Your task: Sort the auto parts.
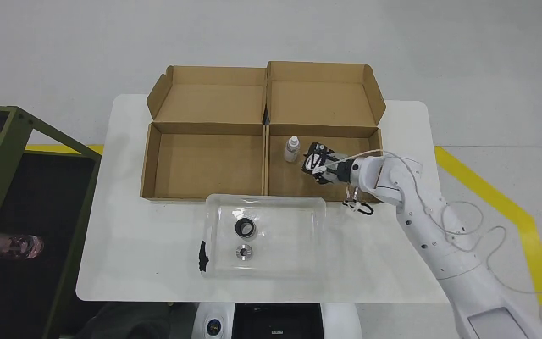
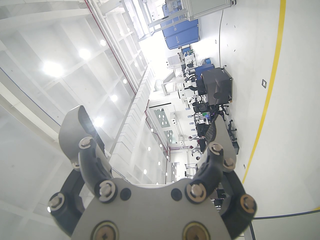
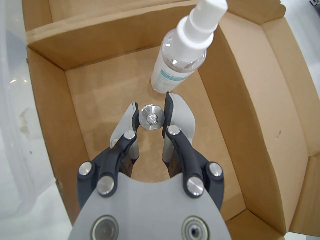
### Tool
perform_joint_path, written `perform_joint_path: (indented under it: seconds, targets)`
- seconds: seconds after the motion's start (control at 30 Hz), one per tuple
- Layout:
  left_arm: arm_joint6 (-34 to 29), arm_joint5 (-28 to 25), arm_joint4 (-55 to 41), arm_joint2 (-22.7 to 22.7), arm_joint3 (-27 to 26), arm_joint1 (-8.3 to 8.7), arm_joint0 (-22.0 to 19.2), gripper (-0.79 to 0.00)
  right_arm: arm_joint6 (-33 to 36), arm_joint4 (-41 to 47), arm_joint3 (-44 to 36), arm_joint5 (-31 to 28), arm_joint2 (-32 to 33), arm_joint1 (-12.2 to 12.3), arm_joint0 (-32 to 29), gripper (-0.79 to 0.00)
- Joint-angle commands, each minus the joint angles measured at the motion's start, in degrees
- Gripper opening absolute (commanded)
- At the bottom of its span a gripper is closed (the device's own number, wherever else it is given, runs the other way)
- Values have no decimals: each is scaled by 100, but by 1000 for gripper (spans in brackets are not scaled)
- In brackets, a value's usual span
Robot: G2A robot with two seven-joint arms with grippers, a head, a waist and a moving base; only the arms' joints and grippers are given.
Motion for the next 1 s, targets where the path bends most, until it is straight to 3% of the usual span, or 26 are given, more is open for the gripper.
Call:
perform_joint_path:
  seconds: [0.0, 0.13, 0.23, 0.33, 0.63, 0.97]
  targets:
    - [0, 0, 0, 0, 0, 0, 0, 0, -11, -32, 108, 30, -48, -15, 58, -785]
    - [0, 0, 0, 0, 0, 0, 0, 0, -46, -80, 269, 88, -129, -43, 133, -717]
    - [0, 0, 0, 0, 0, 0, 0, 0, -74, -112, 357, 153, -165, -58, 166, -539]
    - [0, 0, 0, 0, 0, 0, 0, 0, -120, -139, 419, 183, -186, -68, 191, -480]
    - [0, 0, 0, 0, 0, 0, 0, 0, -383, 244, 238, 142, 164, -8, 44, -465]
    - [0, 0, 0, 0, 0, 0, 0, 0, -533, 697, -1045, -126, 859, 180, -637, -453]
